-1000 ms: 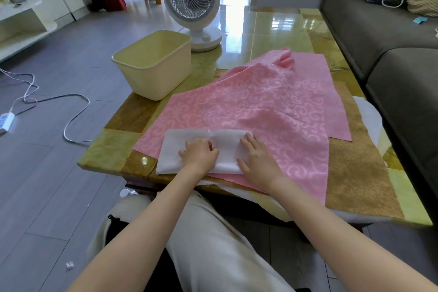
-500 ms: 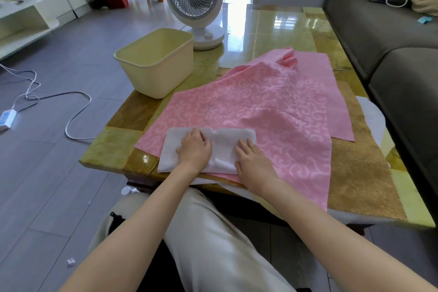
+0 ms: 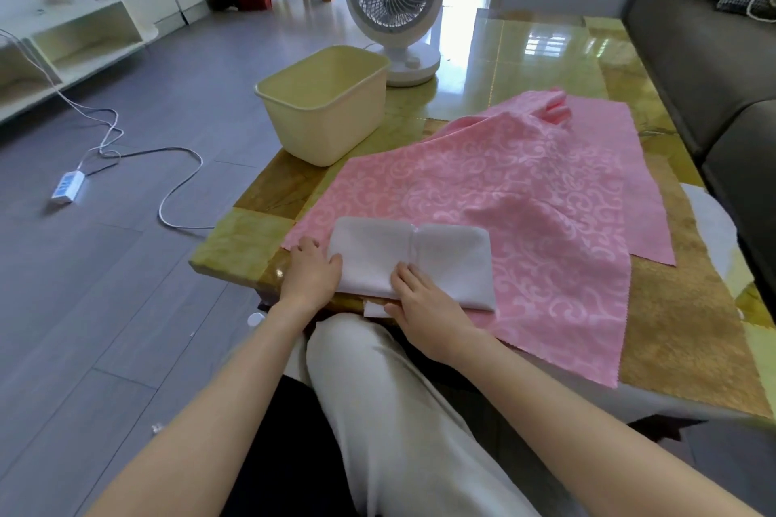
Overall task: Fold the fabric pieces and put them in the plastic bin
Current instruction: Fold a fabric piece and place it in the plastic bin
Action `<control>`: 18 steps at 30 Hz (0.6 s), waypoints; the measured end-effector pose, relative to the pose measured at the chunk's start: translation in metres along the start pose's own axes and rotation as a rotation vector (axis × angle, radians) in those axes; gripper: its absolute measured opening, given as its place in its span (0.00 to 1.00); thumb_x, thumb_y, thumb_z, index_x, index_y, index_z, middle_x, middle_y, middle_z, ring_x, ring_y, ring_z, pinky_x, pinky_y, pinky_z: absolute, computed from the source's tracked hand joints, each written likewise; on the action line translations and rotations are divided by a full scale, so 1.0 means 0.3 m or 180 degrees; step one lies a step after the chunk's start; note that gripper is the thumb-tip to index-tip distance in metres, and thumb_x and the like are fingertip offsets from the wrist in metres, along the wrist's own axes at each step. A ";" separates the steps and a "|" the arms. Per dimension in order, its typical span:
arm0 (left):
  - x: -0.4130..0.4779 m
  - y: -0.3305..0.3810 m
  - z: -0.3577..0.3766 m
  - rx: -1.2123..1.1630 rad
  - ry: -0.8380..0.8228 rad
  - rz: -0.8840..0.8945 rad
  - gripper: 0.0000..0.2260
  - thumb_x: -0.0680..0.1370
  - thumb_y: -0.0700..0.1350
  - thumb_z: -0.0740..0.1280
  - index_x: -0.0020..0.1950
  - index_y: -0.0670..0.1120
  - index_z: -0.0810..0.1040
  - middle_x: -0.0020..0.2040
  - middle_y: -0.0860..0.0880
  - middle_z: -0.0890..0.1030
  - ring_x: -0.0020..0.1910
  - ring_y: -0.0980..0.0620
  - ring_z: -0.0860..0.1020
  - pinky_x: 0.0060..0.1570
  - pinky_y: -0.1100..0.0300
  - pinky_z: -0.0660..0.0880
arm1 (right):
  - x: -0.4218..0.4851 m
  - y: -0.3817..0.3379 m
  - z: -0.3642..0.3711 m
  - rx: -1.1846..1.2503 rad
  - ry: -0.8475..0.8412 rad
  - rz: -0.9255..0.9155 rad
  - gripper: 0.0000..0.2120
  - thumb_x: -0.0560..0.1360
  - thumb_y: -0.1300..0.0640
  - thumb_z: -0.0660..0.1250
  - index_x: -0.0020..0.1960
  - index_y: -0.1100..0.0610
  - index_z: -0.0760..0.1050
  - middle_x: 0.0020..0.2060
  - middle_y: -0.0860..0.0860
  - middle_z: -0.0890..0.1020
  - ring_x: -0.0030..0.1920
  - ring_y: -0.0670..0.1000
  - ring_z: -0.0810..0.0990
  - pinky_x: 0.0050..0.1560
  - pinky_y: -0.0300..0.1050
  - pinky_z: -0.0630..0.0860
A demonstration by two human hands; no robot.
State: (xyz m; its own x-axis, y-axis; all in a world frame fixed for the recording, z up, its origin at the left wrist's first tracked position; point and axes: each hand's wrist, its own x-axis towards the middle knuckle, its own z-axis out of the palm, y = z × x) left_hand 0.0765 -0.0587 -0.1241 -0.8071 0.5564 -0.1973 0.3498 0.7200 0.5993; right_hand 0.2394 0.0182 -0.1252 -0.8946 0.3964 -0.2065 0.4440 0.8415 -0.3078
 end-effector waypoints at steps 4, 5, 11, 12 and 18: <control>-0.003 0.004 -0.014 -0.0464 -0.0172 -0.0024 0.19 0.78 0.48 0.63 0.63 0.38 0.70 0.58 0.40 0.77 0.53 0.44 0.75 0.46 0.56 0.69 | 0.008 -0.008 -0.016 -0.0015 -0.0044 0.0017 0.26 0.83 0.50 0.47 0.76 0.63 0.52 0.76 0.56 0.55 0.76 0.55 0.51 0.75 0.45 0.48; -0.013 0.014 -0.018 -0.0548 -0.0111 0.0080 0.17 0.77 0.48 0.63 0.61 0.38 0.72 0.56 0.42 0.78 0.51 0.45 0.75 0.45 0.57 0.69 | 0.012 -0.009 -0.024 0.0055 -0.0044 0.0012 0.24 0.83 0.51 0.47 0.74 0.63 0.56 0.74 0.57 0.59 0.75 0.56 0.55 0.74 0.45 0.52; -0.132 0.197 -0.046 -0.0652 0.0339 0.0991 0.09 0.76 0.46 0.64 0.53 0.44 0.72 0.41 0.51 0.76 0.40 0.52 0.75 0.37 0.59 0.69 | 0.028 0.018 -0.073 0.1498 0.0745 0.0336 0.18 0.82 0.57 0.50 0.71 0.58 0.59 0.58 0.58 0.78 0.56 0.59 0.78 0.57 0.54 0.74; -0.152 0.229 -0.038 -0.0664 0.0294 0.1131 0.08 0.77 0.48 0.63 0.53 0.45 0.72 0.40 0.52 0.76 0.39 0.53 0.75 0.38 0.59 0.70 | 0.024 0.025 -0.088 0.1876 0.0997 0.0388 0.16 0.82 0.57 0.50 0.69 0.57 0.61 0.54 0.57 0.80 0.53 0.57 0.80 0.55 0.54 0.75; -0.202 0.342 0.093 -0.0836 -0.0471 0.1549 0.13 0.81 0.46 0.55 0.53 0.41 0.77 0.44 0.45 0.78 0.42 0.47 0.75 0.40 0.57 0.67 | -0.044 0.131 -0.172 0.2357 0.1879 0.0953 0.19 0.81 0.47 0.51 0.35 0.52 0.68 0.30 0.47 0.71 0.32 0.47 0.71 0.36 0.44 0.72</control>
State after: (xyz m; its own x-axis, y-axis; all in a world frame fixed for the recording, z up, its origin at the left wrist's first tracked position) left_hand 0.1745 -0.0069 -0.0723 -0.5007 0.8639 0.0544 0.5194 0.2495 0.8173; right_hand 0.2661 0.0650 -0.0868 -0.5333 0.8436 0.0632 0.3960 0.3150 -0.8625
